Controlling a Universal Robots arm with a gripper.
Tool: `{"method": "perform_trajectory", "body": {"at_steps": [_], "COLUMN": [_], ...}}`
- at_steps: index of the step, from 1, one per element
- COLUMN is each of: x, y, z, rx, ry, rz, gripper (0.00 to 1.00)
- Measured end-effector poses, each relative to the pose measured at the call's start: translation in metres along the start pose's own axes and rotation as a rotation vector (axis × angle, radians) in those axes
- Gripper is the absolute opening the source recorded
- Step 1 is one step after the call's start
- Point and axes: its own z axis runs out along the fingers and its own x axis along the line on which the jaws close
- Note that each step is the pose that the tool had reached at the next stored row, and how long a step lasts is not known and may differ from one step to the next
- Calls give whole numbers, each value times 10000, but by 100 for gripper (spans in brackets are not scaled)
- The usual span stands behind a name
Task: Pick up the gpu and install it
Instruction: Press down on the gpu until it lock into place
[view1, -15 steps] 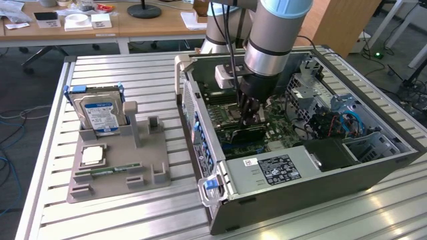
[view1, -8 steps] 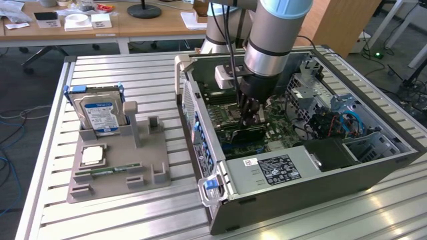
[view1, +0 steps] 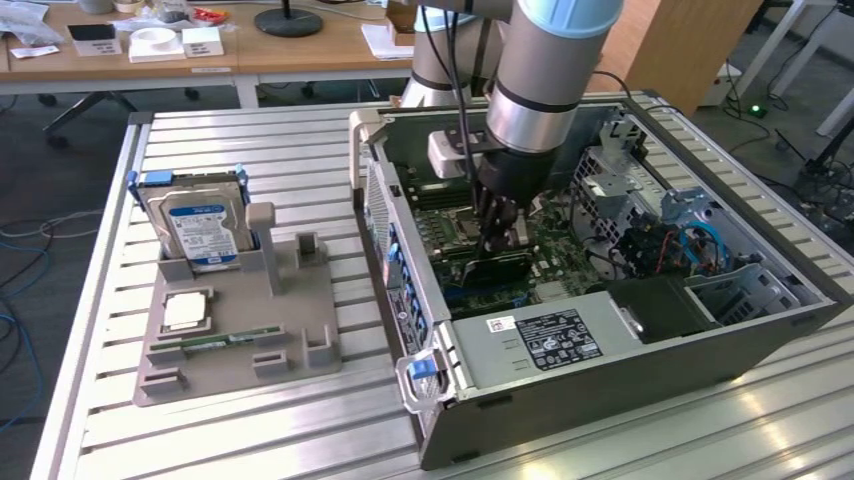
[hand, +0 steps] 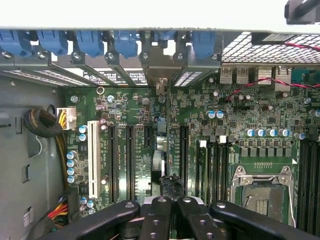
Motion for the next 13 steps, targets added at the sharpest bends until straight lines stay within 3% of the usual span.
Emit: {"method": "perform_trajectory", "body": {"at_steps": [3, 13], "x": [0, 0], "y": [3, 7], "z": [5, 10], "rx": [1, 1], "ry": [26, 26], "rz": [0, -1], "gripper": [11, 11]}}
